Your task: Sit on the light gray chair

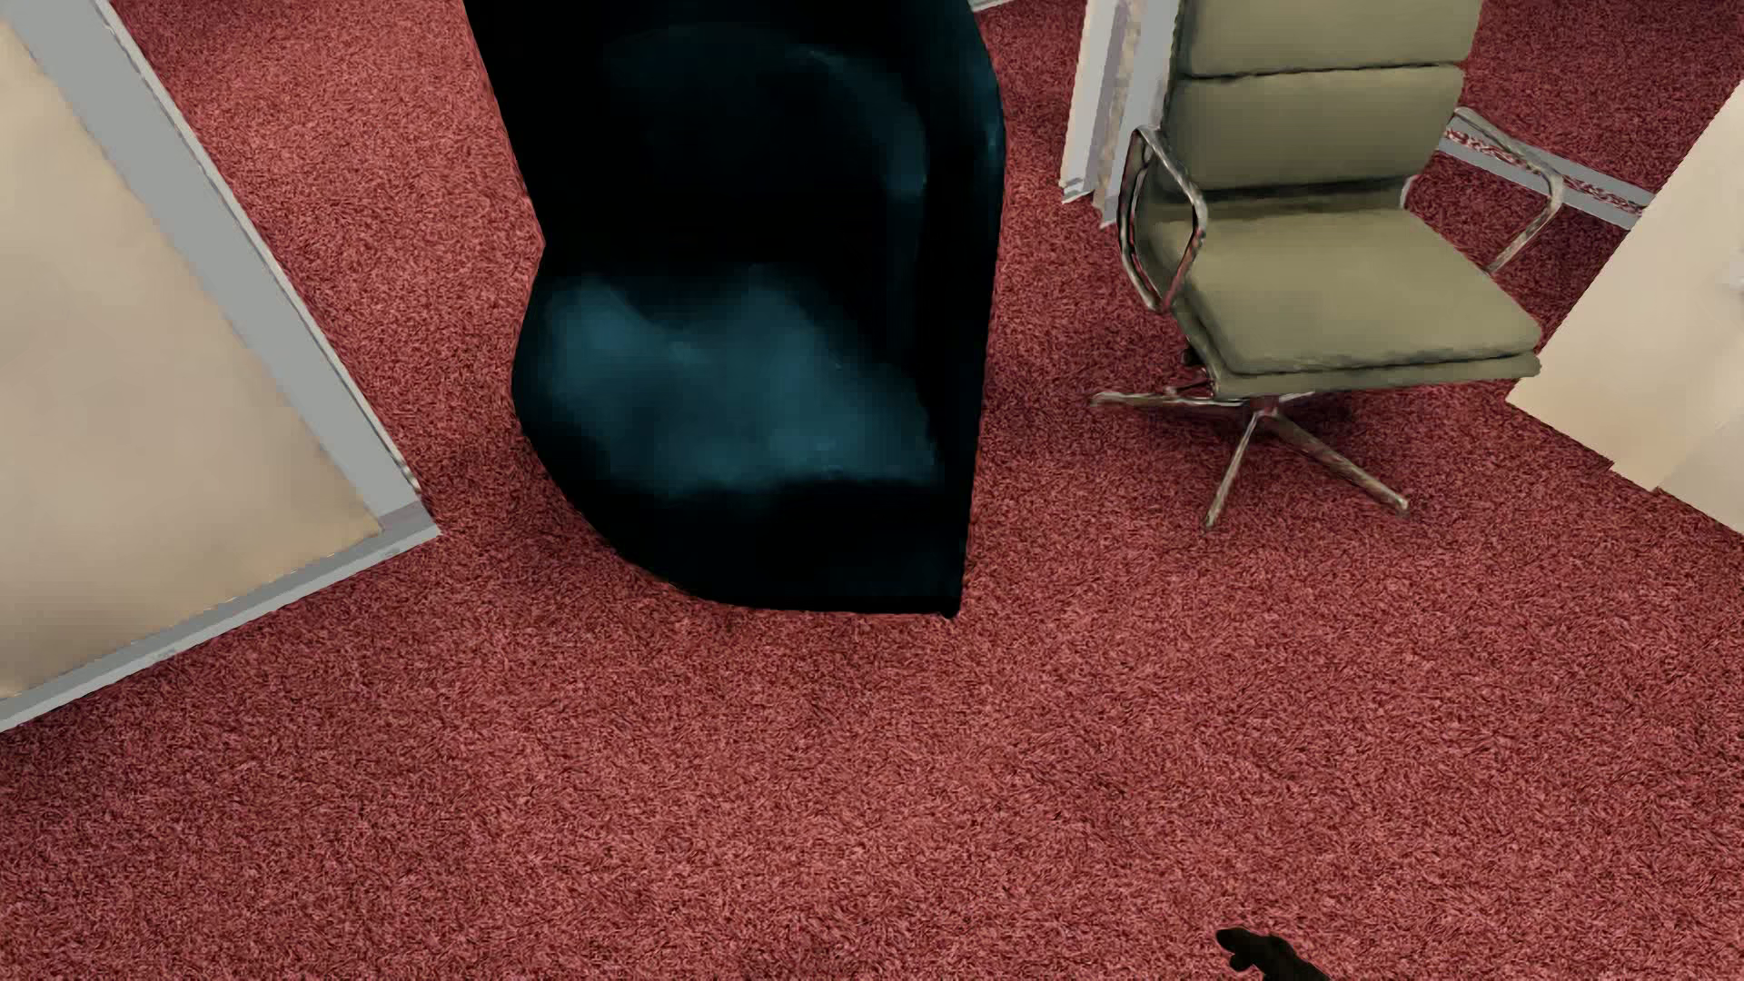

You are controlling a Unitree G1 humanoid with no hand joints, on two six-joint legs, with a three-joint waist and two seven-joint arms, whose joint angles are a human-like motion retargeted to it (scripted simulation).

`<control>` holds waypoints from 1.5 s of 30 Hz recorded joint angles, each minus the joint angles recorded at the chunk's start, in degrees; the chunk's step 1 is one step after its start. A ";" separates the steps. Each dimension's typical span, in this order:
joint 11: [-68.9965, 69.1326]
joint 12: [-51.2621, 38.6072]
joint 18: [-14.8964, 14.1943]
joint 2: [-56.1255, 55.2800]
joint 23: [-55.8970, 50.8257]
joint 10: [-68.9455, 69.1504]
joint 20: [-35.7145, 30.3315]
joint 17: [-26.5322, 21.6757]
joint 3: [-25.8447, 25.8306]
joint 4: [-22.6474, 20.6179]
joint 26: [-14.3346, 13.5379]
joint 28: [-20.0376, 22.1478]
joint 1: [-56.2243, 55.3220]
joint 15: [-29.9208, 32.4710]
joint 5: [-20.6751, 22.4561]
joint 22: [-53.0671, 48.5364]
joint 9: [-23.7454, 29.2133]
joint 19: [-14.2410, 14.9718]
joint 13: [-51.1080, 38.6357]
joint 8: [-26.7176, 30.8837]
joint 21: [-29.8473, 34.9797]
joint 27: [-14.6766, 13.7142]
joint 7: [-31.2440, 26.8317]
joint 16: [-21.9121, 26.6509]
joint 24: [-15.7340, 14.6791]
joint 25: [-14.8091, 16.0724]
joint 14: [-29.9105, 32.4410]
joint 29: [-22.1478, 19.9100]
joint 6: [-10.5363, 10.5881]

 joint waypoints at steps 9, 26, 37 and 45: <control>7.11 5.87 13.49 19.46 -10.97 -39.00 8.62 -3.07 4.28 -5.04 127.29 128.61 -8.31 -7.89 -5.27 15.20 -4.90 4.72 -5.50 -3.01 2.89 -0.07 8.34 -3.32 26.83 7.59 15.36 -0.17 1.16; -4.25 -23.56 7.56 -22.72 -2.15 -22.79 -22.34 -1.87 -6.43 -10.44 -3.87 -4.52 14.56 16.93 -9.83 -19.97 -2.25 11.99 12.75 10.33 -5.10 2.14 -12.22 -4.31 0.62 3.30 -9.54 1.06 0.96; 11.27 -18.87 7.78 -16.47 -1.79 -15.61 -9.60 -3.07 -4.64 -1.94 2.79 0.21 13.73 -2.08 -4.62 -6.62 3.21 -1.39 13.94 -3.01 -9.06 -0.68 7.94 13.85 -3.82 1.23 -9.97 4.31 1.24; 38.44 -23.10 7.27 -40.28 -5.96 -18.17 -12.65 -2.03 -5.63 3.25 1.76 6.52 -1.44 -5.23 -9.61 -4.90 12.37 3.94 5.16 3.96 -2.08 -1.75 5.96 12.84 -7.20 2.96 -7.50 1.37 0.43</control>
